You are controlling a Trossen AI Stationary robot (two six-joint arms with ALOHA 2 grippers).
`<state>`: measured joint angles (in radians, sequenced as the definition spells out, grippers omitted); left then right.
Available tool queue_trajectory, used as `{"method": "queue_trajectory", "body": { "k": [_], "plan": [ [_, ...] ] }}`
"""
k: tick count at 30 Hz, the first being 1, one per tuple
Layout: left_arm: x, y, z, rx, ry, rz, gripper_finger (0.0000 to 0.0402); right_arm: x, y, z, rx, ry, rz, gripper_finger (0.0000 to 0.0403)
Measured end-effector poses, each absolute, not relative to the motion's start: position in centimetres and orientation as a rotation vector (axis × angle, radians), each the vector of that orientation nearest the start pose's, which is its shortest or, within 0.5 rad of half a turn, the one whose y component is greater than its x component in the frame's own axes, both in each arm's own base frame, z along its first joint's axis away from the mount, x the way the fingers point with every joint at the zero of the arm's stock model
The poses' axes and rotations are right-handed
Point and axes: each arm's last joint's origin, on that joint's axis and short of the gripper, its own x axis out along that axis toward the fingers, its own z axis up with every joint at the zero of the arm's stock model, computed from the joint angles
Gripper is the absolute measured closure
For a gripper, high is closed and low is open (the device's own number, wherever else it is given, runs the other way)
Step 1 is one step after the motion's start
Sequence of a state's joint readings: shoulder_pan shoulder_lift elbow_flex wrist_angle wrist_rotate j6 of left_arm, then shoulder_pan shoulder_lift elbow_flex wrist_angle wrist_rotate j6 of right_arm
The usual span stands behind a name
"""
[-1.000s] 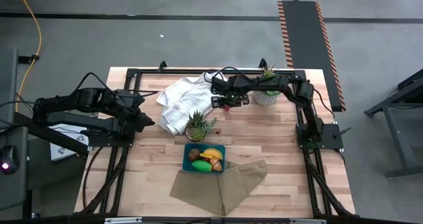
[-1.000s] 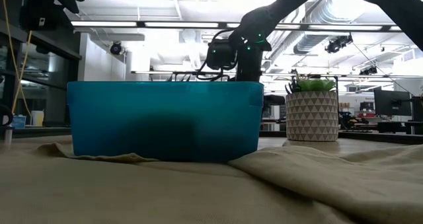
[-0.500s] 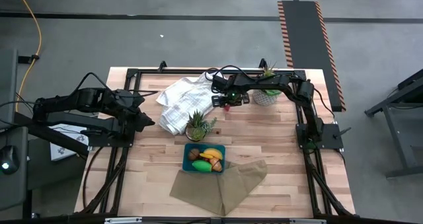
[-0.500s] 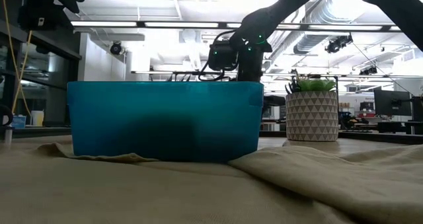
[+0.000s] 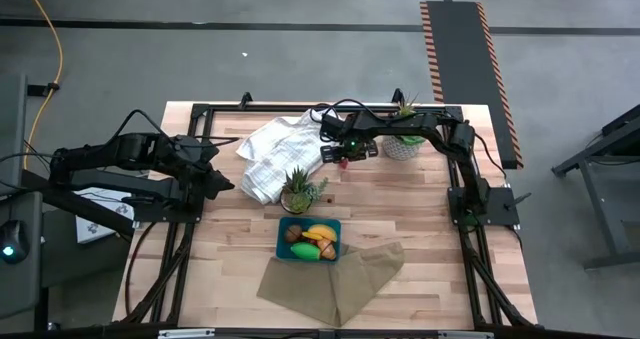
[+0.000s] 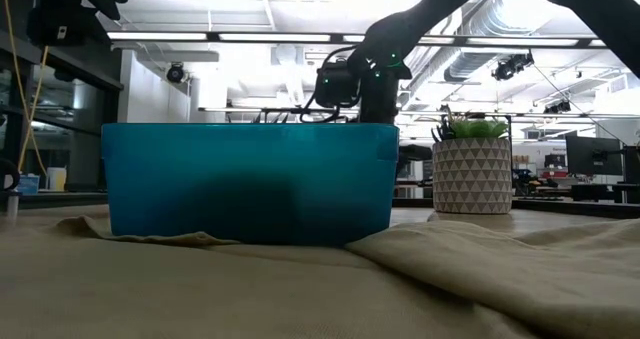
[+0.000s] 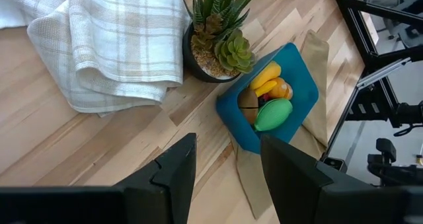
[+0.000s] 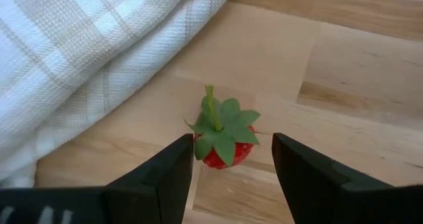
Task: Pick and placing Produce into tupperware
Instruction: Put the strawberry into the blue bin
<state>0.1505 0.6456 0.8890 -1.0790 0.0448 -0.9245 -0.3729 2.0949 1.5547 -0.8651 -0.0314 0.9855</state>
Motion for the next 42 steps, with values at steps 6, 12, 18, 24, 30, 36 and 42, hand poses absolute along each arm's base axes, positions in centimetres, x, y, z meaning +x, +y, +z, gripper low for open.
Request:
{"method": "queue_trajectory", "body": {
  "k": [6,12,18,24,30,36,42],
  "plan": [
    [9.6,1.3,30.8,-0.95,0.729,0.479,0.0245,37.9,-14.7,15.3,1.09,1.21,-0.977,0.0207],
    [9.6,1.3,30.8,-0.95,0.729,0.479,0.0245,38.0,-14.5,15.1,1.053,1.207,-0.995,0.0207],
    [9.6,1.3,30.8,-0.95,0.729,0.479,0.0245,38.0,-14.6,15.1,1.033,1.207,-0.993,0.0222],
    [9.6,1.3,30.8,-0.95,0.729,0.479,0.0245,38.1,-14.6,15.1,1.033,1.2,-0.989,0.0255],
    [9.7,1.3,30.8,-0.95,0.726,0.478,0.0245,38.2,-14.5,15.1,1.033,1.203,-0.978,0.0272],
    [9.7,1.3,30.8,-0.95,0.727,0.478,0.0245,39.0,-14.1,16.1,0.992,1.19,-0.924,0.0273],
    [9.7,1.3,30.8,-0.95,0.726,0.478,0.0245,40.4,-13.7,18.4,0.941,1.143,-0.869,0.0273]
  ]
}}
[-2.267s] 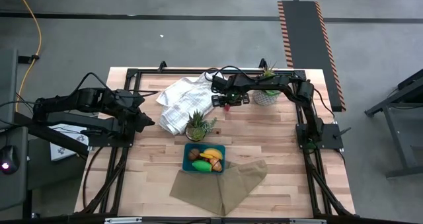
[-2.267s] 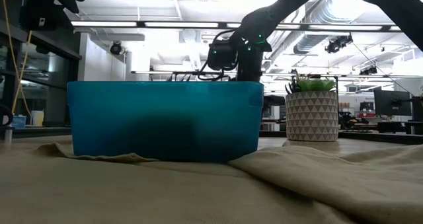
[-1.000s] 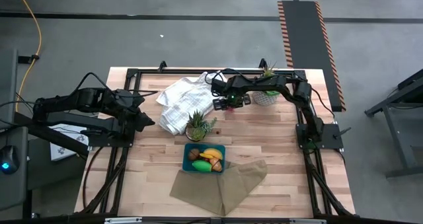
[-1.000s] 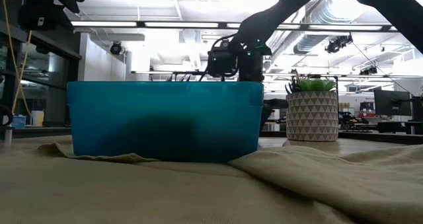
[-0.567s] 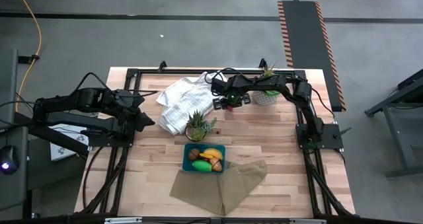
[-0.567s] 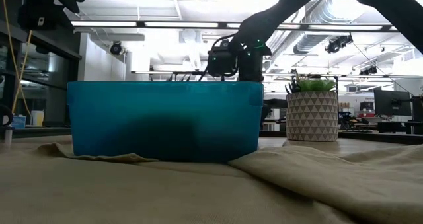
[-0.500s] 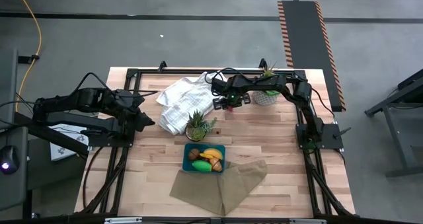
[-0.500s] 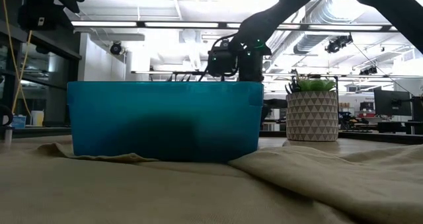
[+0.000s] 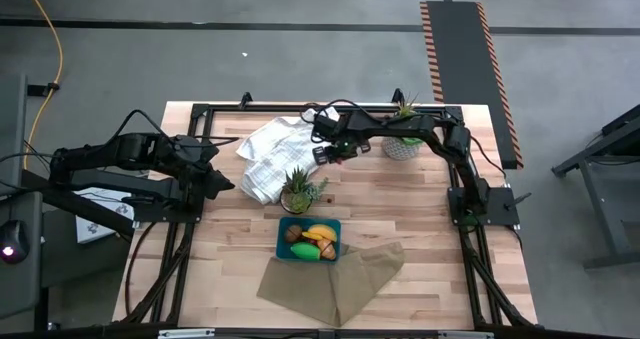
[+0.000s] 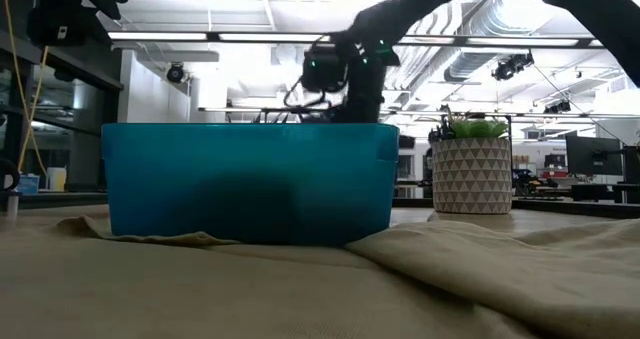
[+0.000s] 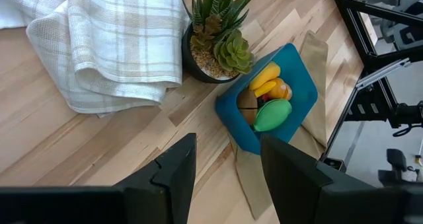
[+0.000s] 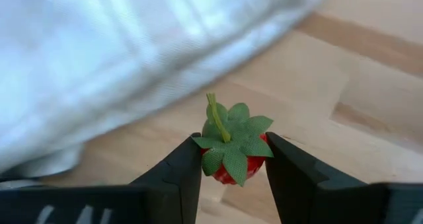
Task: Pick and placing Produce into tupperware
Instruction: Put the strawberry into the blue bin
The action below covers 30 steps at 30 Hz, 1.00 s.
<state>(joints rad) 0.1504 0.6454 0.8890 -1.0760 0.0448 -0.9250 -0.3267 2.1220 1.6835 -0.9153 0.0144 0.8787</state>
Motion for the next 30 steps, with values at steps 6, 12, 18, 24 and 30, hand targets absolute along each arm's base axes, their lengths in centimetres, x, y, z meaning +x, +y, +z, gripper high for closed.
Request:
{"method": "queue_trajectory", "body": {
  "k": [6,12,18,24,30],
  "plan": [
    [9.7,1.3,30.8,-0.95,0.726,0.477,0.0245,41.7,-13.4,22.3,0.851,1.072,-0.834,0.0274],
    [9.7,1.3,30.8,-0.95,0.726,0.478,0.0245,43.4,-12.7,27.5,0.78,0.93,-0.72,0.0274],
    [9.7,1.3,30.8,-0.95,0.727,0.478,0.0245,44.7,-9.5,33.0,0.682,0.796,-0.555,0.0274],
    [9.7,1.3,30.8,-0.95,0.726,0.478,0.0245,45.1,-5.3,36.7,0.59,0.719,-0.407,0.0274],
    [9.7,1.3,30.8,-0.95,0.726,0.478,0.0245,45.2,-1.1,37.2,0.55,0.741,-0.297,0.0274]
  ]
}}
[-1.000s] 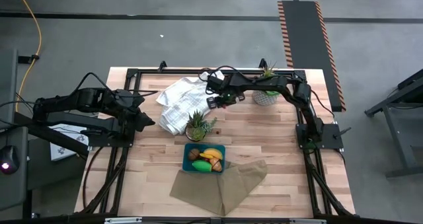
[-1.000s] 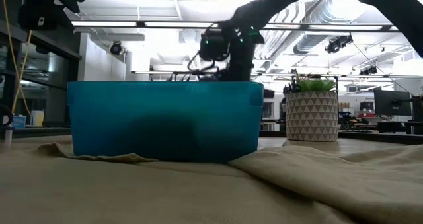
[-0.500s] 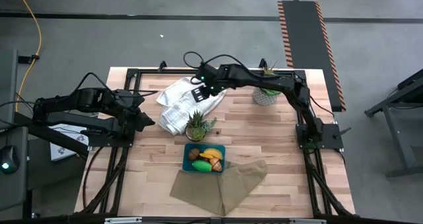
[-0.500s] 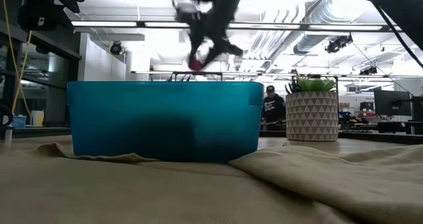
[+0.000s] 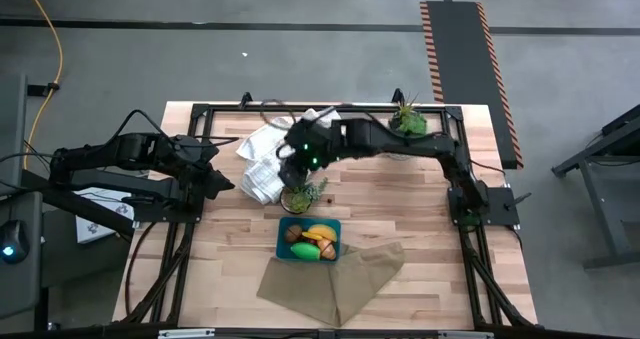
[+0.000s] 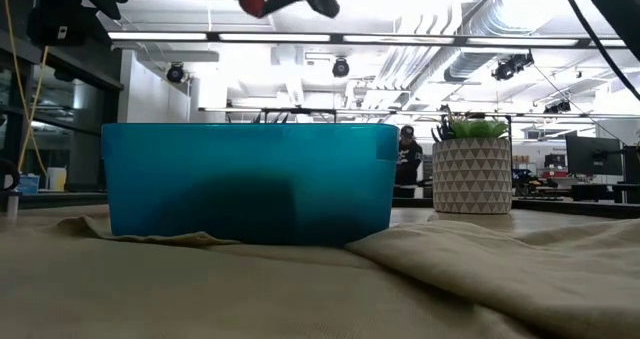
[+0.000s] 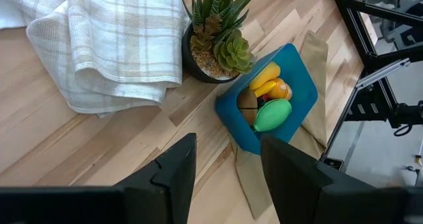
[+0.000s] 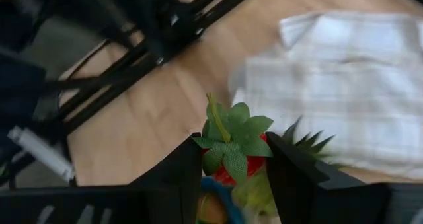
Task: Pick and placing Produce into tupperware
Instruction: Put the strawberry into the blue bin
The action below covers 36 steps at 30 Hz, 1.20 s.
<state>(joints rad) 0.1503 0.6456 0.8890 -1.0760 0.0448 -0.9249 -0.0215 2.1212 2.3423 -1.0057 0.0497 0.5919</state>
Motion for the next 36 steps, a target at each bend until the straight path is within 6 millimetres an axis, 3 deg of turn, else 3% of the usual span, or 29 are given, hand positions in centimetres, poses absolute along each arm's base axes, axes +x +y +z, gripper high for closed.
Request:
{"method": "queue_trajectory", "body": {
  "k": [13,20,31,36],
  "plan": [
    [9.7,1.3,30.8,-0.95,0.726,0.478,0.0245,44.4,8.7,37.1,0.444,0.804,-0.094,0.0274],
    [9.7,1.3,30.8,-0.95,0.725,0.478,0.0245,44.1,12.2,36.1,0.418,0.84,-0.052,0.0274],
    [9.7,1.3,30.8,-0.948,0.722,0.479,0.0245,45.8,15.4,30.2,0.472,0.995,-0.132,0.0274],
    [9.7,1.3,30.8,-0.948,0.721,0.479,0.0245,46.5,15.5,27.2,0.529,1.08,-0.248,0.0274]
  ]
}}
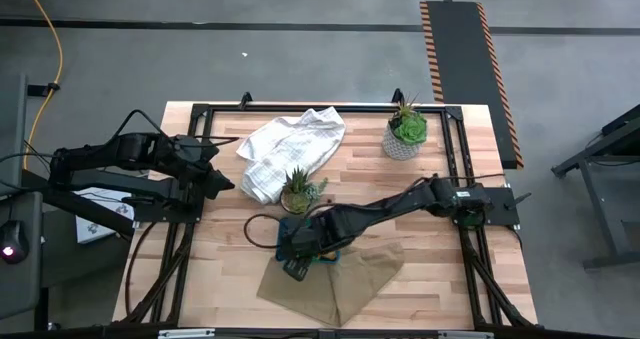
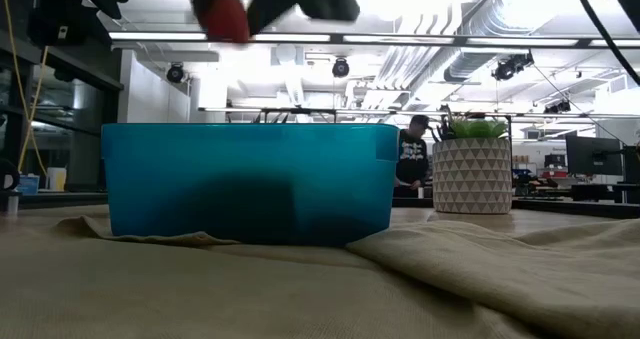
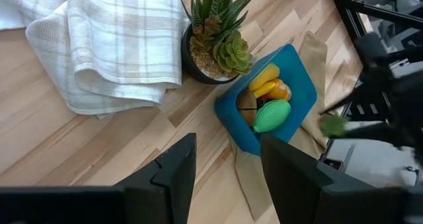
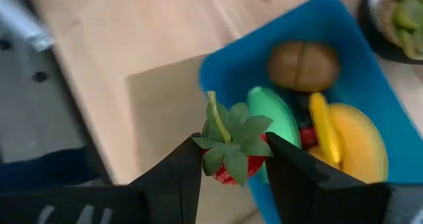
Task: Pick and placing Produce into tupperware
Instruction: Put the strawberry into the blue bin
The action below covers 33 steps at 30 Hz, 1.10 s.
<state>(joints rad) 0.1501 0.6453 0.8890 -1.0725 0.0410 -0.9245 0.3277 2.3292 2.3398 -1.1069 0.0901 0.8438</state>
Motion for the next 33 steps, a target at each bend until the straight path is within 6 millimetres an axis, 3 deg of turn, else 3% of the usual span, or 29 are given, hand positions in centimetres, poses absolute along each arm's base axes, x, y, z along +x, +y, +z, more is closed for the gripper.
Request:
{"method": "queue_trajectory", "body": {
  "k": [7,19,33],
  "plan": [
    [9.7,1.3,30.8,-0.948,0.722,0.479,0.0245,47.3,14.7,24.5,0.597,1.122,-0.401,0.0274],
    [9.7,1.3,30.8,-0.948,0.721,0.479,0.0245,48.1,13.1,21.9,0.69,1.149,-0.564,0.0274],
    [9.7,1.3,30.8,-0.948,0.722,0.479,0.0245,47.8,12.9,21.7,0.721,1.15,-0.645,0.0273]
  ]
}}
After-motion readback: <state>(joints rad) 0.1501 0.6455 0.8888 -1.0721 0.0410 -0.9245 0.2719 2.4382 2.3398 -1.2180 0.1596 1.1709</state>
